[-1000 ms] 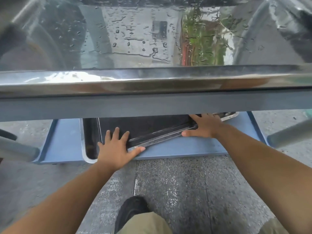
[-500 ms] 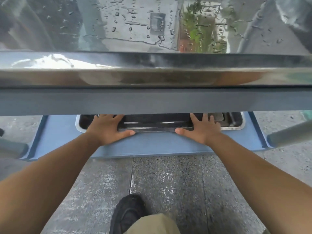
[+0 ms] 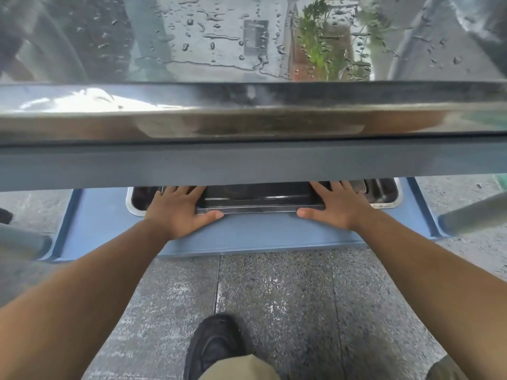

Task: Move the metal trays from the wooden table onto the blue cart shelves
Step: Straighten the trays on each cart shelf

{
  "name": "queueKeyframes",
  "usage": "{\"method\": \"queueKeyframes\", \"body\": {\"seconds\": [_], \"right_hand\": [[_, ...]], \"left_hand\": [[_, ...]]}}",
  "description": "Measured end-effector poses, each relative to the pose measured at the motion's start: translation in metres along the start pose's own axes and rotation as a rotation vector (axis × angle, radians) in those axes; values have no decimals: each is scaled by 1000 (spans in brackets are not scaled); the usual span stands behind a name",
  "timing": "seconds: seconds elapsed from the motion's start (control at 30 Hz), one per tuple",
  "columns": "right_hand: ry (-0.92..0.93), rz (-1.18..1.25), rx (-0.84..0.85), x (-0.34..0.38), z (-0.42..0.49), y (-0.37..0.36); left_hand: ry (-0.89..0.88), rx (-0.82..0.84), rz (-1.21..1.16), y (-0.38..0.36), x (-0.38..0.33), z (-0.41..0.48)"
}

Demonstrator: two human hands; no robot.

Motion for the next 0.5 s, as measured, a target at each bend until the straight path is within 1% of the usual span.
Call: {"method": "queueKeyframes", "body": {"seconds": [0.23, 0.5], "right_hand": [[17, 5, 7, -1, -13, -8], [18, -17, 21, 2, -43, -26]], "left_hand": [[34, 69, -32, -10, -2, -20], [21, 69, -35, -19, -4, -53]]}}
Point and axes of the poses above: each hand's wrist, its own z-axis towards the middle knuckle, its own y-axis out of the back of the hand, x = y × z, the point moved 7 cm from there along z, towards the middle knuckle, and after that the axes turned 4 degrees about y, right-handed, at the moved point
